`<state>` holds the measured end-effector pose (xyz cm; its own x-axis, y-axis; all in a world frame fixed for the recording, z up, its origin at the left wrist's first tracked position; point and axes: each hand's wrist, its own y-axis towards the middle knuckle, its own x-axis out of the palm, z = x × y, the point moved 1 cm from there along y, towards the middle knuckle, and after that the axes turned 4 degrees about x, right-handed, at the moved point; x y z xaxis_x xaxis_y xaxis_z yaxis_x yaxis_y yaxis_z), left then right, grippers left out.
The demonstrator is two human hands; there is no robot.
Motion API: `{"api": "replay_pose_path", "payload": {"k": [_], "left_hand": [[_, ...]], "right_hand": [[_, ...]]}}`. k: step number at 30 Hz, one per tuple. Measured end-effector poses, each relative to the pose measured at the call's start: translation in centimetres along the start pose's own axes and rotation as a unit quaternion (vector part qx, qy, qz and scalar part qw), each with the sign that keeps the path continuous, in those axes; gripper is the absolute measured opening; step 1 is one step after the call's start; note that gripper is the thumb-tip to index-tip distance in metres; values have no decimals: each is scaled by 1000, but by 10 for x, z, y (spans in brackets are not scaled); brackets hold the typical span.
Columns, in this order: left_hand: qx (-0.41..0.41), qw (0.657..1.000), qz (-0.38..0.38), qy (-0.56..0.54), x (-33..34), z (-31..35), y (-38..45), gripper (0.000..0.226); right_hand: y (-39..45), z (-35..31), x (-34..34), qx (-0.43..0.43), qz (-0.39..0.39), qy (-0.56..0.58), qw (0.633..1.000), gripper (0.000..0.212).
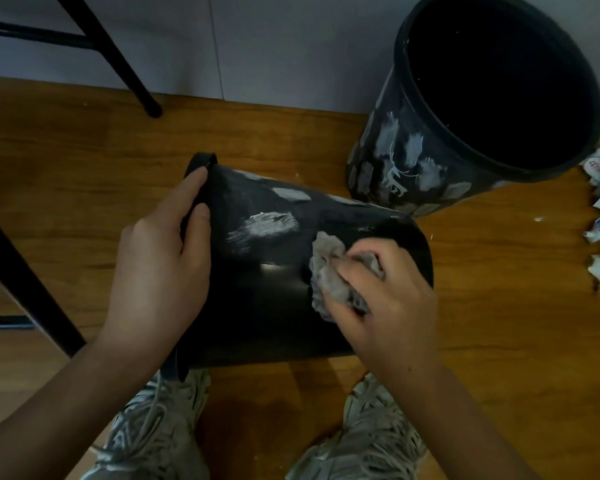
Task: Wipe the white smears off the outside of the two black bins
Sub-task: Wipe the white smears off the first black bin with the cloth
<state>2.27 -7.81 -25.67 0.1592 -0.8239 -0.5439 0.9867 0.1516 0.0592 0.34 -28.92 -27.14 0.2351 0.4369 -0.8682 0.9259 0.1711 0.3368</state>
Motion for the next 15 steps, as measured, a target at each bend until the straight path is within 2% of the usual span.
{"api": "replay_pose_path", "payload": {"k": [6, 15], "left_hand": [[-2, 1000, -5, 4, 0, 0, -1, 42], [-8, 1000, -2, -10, 1, -2, 1, 41]], "right_hand": [[41, -12, 9, 71, -24, -48, 996, 26], [17, -31, 9, 33, -26, -23, 999, 23]]}}
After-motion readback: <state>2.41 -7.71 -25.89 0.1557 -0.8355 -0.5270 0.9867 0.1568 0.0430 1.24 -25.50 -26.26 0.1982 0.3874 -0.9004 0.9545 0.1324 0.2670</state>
